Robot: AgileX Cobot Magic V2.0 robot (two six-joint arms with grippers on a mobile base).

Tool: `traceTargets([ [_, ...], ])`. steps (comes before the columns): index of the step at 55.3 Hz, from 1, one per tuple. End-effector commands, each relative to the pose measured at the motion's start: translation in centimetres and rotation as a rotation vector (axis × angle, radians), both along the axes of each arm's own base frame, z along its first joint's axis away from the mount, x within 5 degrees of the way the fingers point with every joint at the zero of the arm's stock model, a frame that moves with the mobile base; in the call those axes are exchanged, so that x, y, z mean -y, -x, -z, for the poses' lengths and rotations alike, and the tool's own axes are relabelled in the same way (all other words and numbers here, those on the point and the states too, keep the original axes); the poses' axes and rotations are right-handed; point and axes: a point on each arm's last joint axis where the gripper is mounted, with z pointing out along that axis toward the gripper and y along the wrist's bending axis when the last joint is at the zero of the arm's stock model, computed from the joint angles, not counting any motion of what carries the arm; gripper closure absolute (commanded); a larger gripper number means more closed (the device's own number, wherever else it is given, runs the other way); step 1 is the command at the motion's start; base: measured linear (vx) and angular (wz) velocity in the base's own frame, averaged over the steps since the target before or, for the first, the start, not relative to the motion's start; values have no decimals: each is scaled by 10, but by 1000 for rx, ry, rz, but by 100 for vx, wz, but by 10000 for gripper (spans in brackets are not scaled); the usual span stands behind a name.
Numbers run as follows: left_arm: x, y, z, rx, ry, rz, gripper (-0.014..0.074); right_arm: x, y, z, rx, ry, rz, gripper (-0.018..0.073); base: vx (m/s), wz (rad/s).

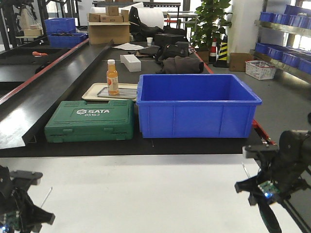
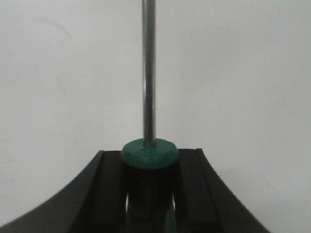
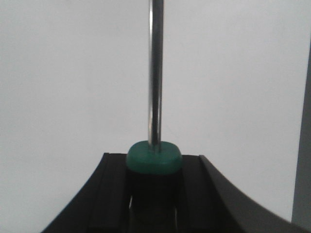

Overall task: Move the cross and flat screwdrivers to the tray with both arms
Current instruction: 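Lift both screwdrivers upright off the table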

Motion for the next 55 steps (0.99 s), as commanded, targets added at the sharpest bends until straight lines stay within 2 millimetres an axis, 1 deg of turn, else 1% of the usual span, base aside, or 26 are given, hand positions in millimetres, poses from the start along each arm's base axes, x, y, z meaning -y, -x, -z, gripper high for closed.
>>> traceTargets([
  [1,5,7,-73,237,27,4,599,-16,10,-68,238,-43,-48,568,0,0],
  [3,8,12,-85,274,27,23,599,-23,14,-80,280,-47,-66,568,0,0],
  [4,9,15,-94,305,30,27,599,-27,15,-85,298,-49,-75,568,0,0],
  [6,12,18,-104,343,36,32,599,-35,19,-94,336,-53,-93,568,0,0],
  [7,14,23,-117,391,46,35,599,-39,21,-99,354,-55,-103,568,0,0],
  [9,17,27,-130,452,68,30,599,-50,26,-110,399,-63,-129,568,0,0],
  [10,19,28,-133,466,74,32,599,-57,28,-114,421,-68,-145,568,0,0],
  [12,22,35,-152,550,105,24,599,-65,33,-124,460,-77,-166,567,0,0],
  [14,25,42,-166,603,127,24,599,-76,39,-134,502,-91,-187,568,0,0],
  [18,30,55,-190,696,175,19,597,-93,51,-154,585,-135,-203,568,0,0],
  [20,32,62,-198,716,194,21,597,-100,57,-164,628,-161,-203,568,0,0],
  [26,35,79,-217,762,209,37,596,-114,75,-189,733,-214,-228,568,0,0],
  [31,34,92,-231,814,233,31,596,-123,90,-202,767,-232,-264,568,0,0],
  [34,33,99,-238,835,248,28,596,-124,95,-207,782,-236,-275,568,0,0],
  [41,34,110,-249,871,280,33,596,-120,106,-221,824,-266,-252,568,0,0],
  [46,35,114,-255,900,306,41,596,-116,112,-229,843,-272,-237,568,0,0],
  [55,41,117,-267,917,369,93,596,-114,117,-233,855,-266,-236,567,0,0],
])
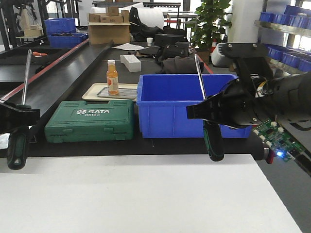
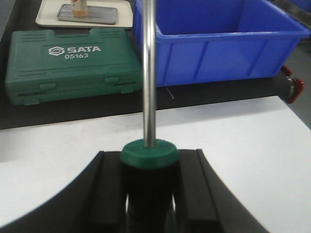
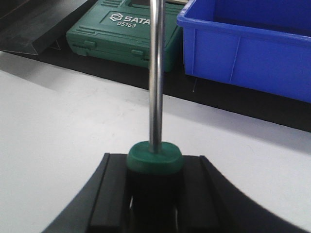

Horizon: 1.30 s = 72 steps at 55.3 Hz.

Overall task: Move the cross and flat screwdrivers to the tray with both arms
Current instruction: 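Lift both screwdrivers upright off the table, then hold both screwdrivers while the base turns away from the table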

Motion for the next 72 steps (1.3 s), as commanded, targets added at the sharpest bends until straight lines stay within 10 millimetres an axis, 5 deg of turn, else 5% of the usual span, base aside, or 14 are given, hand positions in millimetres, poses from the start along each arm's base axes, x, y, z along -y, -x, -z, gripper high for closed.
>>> traceTargets([
  [1,2,8,-31,147,57,9,596,6,10,-33,164,-72,18,567,0,0],
  [72,3,9,-30,136,52,23,596,6,12,-28,109,-52,13,567,-1,0],
])
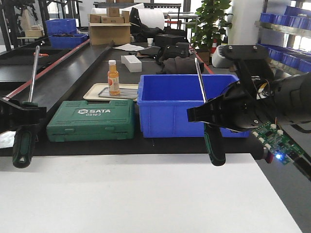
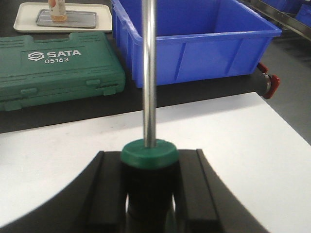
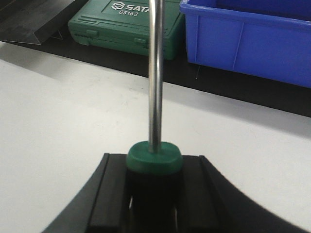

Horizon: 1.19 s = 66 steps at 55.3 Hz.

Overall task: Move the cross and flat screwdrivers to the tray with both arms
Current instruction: 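Hold both screwdrivers while the base turns away from the table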

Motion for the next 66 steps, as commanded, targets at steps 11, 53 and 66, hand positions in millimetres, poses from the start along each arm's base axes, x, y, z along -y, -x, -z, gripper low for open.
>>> traceTargets([
  [11,-2,8,-27,128,55,-30,596,5,9,-30,145,-55,11,567,-11,3],
  [53,-2,8,-27,128,55,-29,596,5,9,-30,145,-55,11,567,-23,-17],
  [66,-2,9,-28,129,55,-29,596,5,9,-30,145,-55,11,567,-17,-58],
])
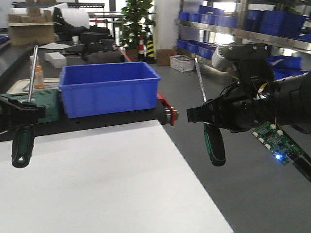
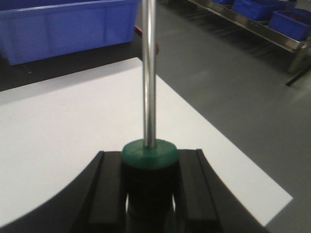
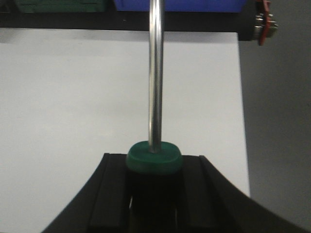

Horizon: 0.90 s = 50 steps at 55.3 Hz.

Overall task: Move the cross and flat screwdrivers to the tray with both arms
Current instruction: 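Hold both screwdrivers while the base turns away from the table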

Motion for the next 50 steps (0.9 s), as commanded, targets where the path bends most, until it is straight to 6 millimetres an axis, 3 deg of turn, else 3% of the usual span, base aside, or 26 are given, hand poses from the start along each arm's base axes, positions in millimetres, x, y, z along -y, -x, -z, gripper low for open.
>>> traceTargets([
  [1,-2,8,-27,128,55,-30,596,5,9,-31,147,-55,11,567,-14,-68],
  [50,-2,8,-27,128,55,-30,596,5,9,-31,147,-55,11,567,-2,-74],
])
